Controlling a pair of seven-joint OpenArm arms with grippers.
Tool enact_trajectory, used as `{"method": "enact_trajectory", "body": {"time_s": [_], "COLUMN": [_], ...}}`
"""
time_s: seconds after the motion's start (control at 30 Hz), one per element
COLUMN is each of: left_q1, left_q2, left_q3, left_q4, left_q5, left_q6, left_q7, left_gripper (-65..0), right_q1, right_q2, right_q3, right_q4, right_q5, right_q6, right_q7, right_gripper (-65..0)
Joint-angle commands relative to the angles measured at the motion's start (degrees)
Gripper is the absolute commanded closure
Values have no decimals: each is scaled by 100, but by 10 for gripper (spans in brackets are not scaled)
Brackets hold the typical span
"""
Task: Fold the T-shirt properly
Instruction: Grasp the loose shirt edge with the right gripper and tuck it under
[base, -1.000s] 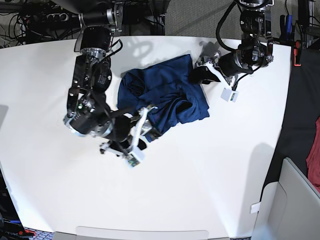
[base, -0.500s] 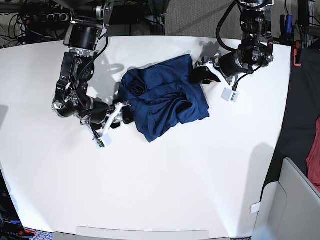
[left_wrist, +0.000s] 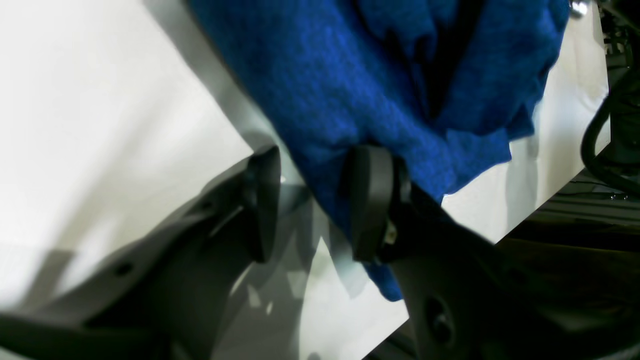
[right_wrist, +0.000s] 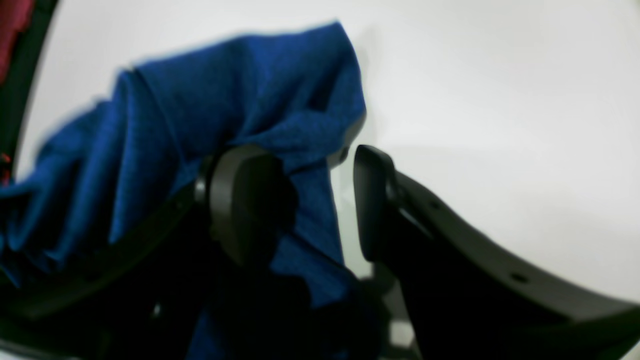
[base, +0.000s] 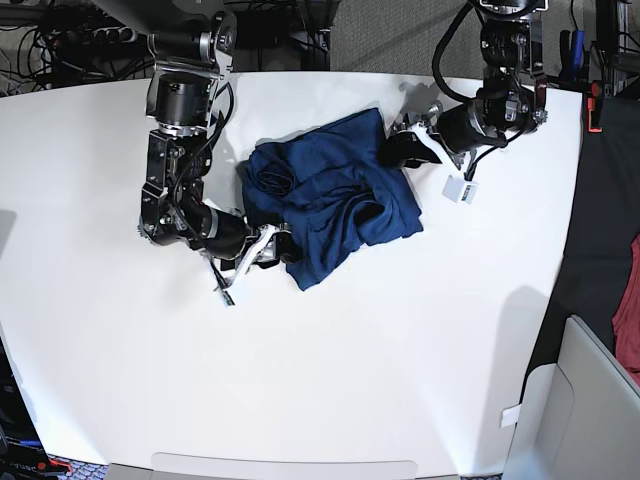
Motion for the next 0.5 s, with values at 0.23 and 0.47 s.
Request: {"method": "enact_trajectory", "body": {"time_s": [0.23, 0.47], "left_q1": [-48, -56], "left_q2": [-56, -65], "left_q3": [-13, -22], "left_q4": [89, 89], "left_q5": [-16, -16], "left_q6": [-12, -12], "left_q7": [-21, -21], "left_gripper": [-228, -228], "right_q1": [248, 230], "right_q2": [-88, -9], "right_q3": [-106, -220], "right_q4": [-32, 82], "right_q5": [146, 1351], "right_q6": [56, 56], "right_q7": [-31, -770], "right_gripper": [-54, -61]}}
